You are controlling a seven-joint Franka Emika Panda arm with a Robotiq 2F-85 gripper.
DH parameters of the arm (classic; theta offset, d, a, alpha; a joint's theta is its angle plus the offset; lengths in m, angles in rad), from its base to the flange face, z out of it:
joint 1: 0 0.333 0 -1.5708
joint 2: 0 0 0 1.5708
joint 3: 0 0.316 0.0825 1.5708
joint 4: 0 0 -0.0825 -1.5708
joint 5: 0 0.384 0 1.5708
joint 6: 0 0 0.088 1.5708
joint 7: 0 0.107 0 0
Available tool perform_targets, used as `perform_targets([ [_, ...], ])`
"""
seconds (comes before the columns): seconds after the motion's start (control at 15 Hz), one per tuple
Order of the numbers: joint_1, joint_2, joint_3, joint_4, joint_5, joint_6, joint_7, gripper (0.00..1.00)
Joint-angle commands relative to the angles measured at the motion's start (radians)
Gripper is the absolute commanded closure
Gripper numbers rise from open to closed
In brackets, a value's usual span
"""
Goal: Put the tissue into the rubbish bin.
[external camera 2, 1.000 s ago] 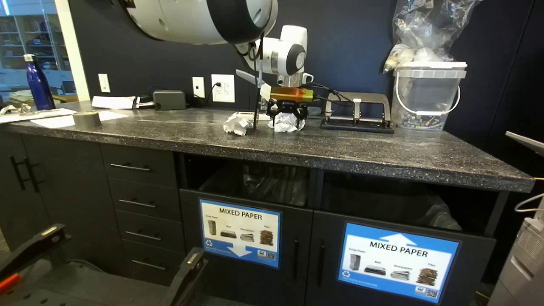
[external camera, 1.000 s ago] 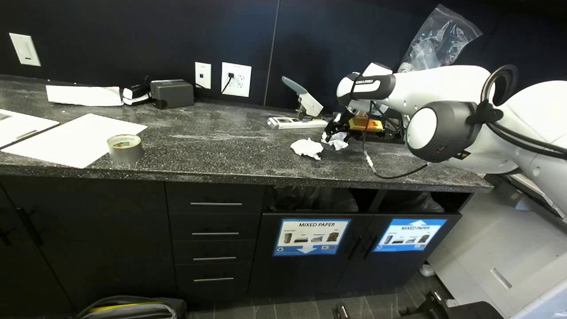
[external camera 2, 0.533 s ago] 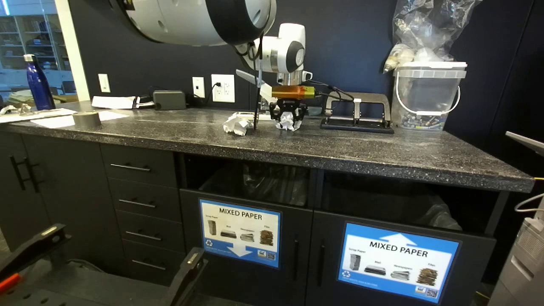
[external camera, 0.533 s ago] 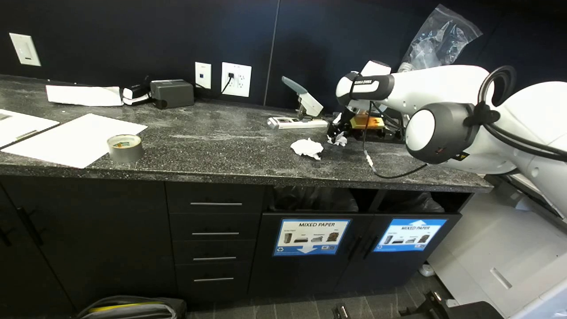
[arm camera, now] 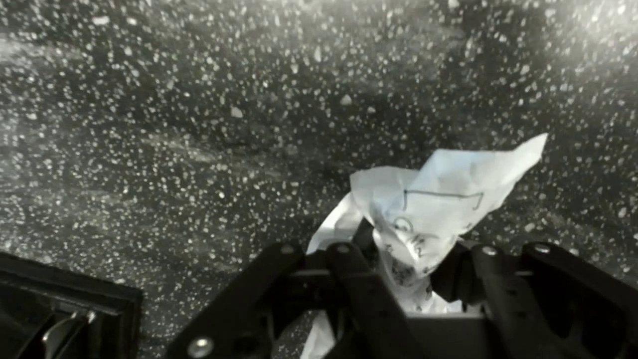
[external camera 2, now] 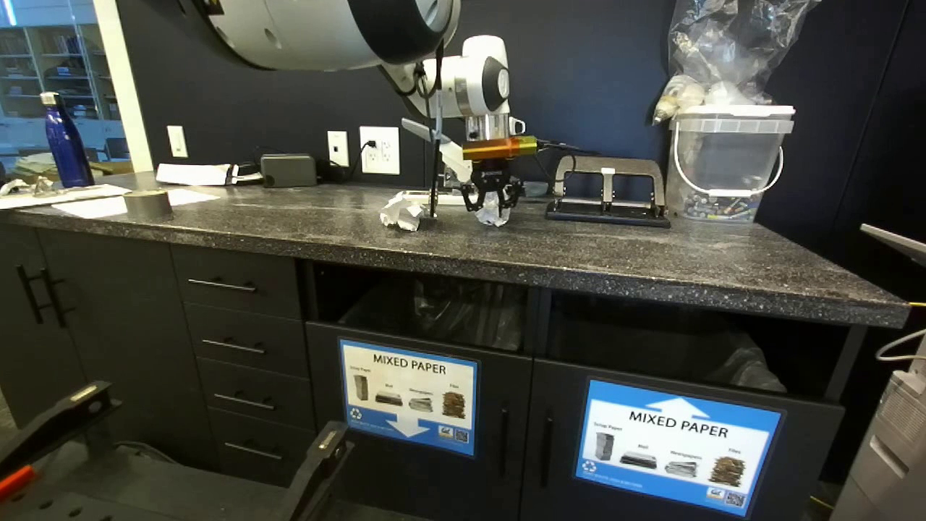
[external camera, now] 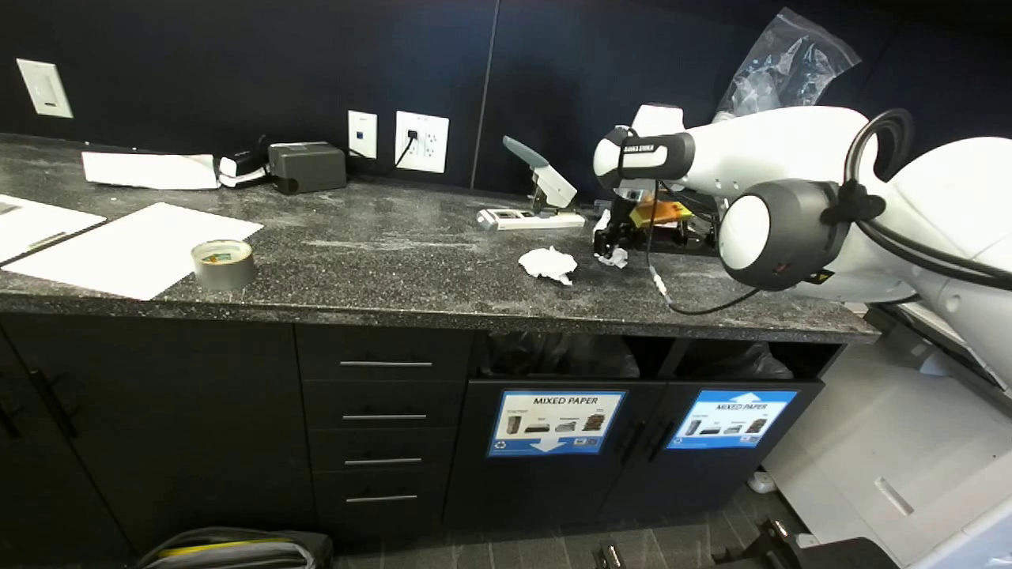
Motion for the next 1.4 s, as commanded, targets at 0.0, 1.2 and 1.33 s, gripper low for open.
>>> perform_targets([
  [0.0,0.029,-0.027,-0.026,-0.043,-0.045,-0.095,-0.037,0.85],
  [1.2,0.015,-0.358,0.042,-0.562,-0.043,-0.274,-0.201,0.85],
  [1.33,0.01,-0.404,0.042,-0.649,-0.043,-0.197,-0.19,0.85],
])
